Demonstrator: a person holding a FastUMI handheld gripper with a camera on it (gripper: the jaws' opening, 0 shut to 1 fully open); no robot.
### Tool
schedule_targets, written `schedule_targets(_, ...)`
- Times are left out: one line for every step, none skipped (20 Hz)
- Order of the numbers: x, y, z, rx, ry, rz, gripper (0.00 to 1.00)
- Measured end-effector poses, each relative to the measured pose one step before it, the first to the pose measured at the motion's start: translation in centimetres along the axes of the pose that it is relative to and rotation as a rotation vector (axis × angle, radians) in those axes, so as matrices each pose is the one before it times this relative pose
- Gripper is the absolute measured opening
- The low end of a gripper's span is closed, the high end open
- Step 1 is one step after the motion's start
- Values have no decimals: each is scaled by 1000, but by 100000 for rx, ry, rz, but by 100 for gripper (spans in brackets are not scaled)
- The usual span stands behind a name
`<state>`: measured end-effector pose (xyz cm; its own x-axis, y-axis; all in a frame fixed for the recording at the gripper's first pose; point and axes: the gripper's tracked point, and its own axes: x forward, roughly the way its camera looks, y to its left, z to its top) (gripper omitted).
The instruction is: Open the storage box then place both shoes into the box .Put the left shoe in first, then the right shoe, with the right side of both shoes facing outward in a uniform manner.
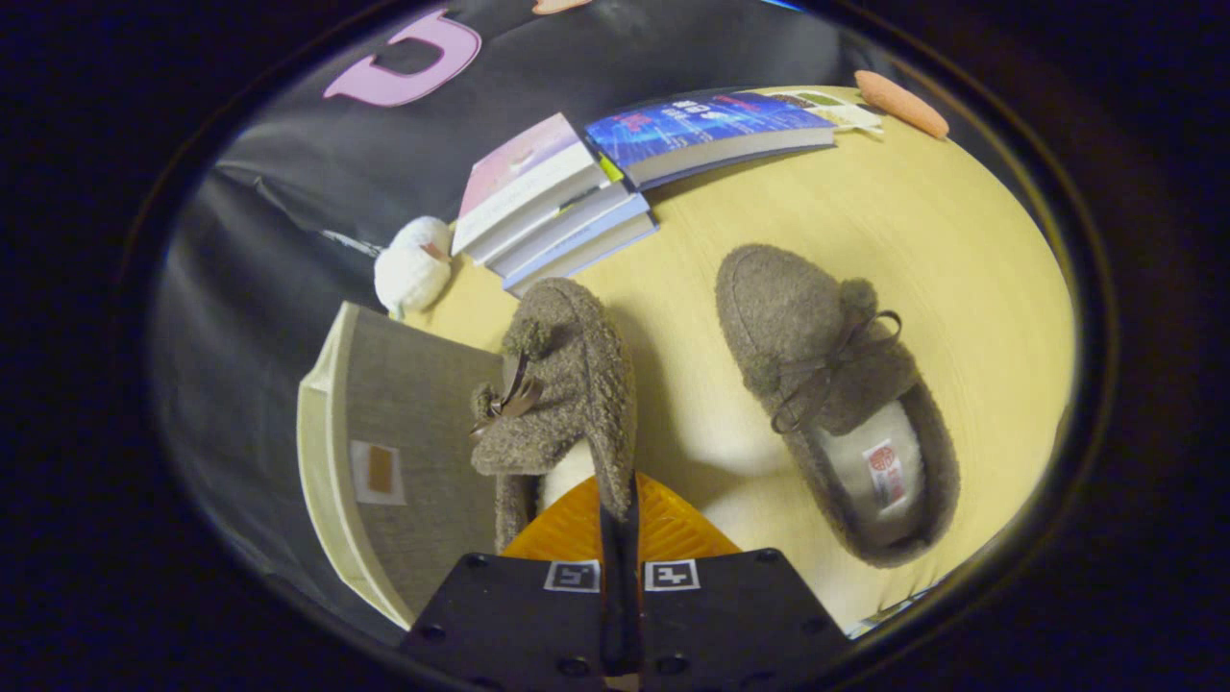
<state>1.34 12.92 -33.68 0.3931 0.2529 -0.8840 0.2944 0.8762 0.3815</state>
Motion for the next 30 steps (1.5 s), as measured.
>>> schedule_targets(-982, 573, 920, 2374, -1999, 1651, 3)
schedule_targets(-850, 573, 1003, 647, -2291, 1167, 3)
schedule_targets(-853, 635, 1025, -271, -2527, 768, 3)
schedule_targets(-838, 820, 1072, -1219, -2538, 889, 3)
schedule_targets(-651, 943, 1130, -1543, -2541, 949, 3)
schedule_targets(-650, 961, 912, -1210, -2247, 965, 3)
schedule_targets(-618, 1094, 859, -753, -1937, 1296, 3)
schedule_targets(-361, 1332, 617, -133, -1390, 1819, 3)
schedule_targets(-363, 1451, 499, 287, -1093, 2212, 3)
schedule_targets(-270, 1529, 296, 535, -825, 2261, 3)
schedule_targets(-102, 1673, 95, 418, -258, 2359, 3)
schedule_targets(-96, 1578, -332, -85, 505, 2442, 3)
schedule_targets(71, 1726, -712, -592, 1500, 2445, 3)
schedule_targets(246, 1493, -1042, -752, 1878, 2005, 3)
schedule_targets(452, 1317, -1242, -1302, 2406, 1517, 3)
schedule_targets(563, 1119, -1484, -1423, 2467, 903, 3)
schedule_targets(693, 809, -1513, -1226, 2683, 202, 3)
schedule_targets(552, 561, -1444, -1640, 2606, -101, 3)
schedule_targets(667, 387, -1318, -1733, 2123, -300, 3)
schedule_targets(582, 217, -1087, -1804, 1980, -396, 3)
schedule_targets(614, 175, -1010, -1641, 1670, -529, 3)
schedule_targets(351, 229, -1011, -1332, 1547, -809, 3)
schedule_targets(470, 148, -763, -1148, 1113, -810, 3)
schedule_targets(313, 268, -611, -1062, 507, -504, 3)
schedule_targets(329, 246, -491, -1126, 511, -454, 3)
schedule_targets(239, 236, -673, -1165, 647, -437, 4)
schedule_targets(330, 259, -507, -812, 794, -431, 3)
schedule_targets(322, 218, -582, -343, 614, -449, 3)
schedule_targets(283, 94, -275, 247, 469, -605, 3)
schedule_targets(359, 112, -249, 841, 449, -1076, 3)
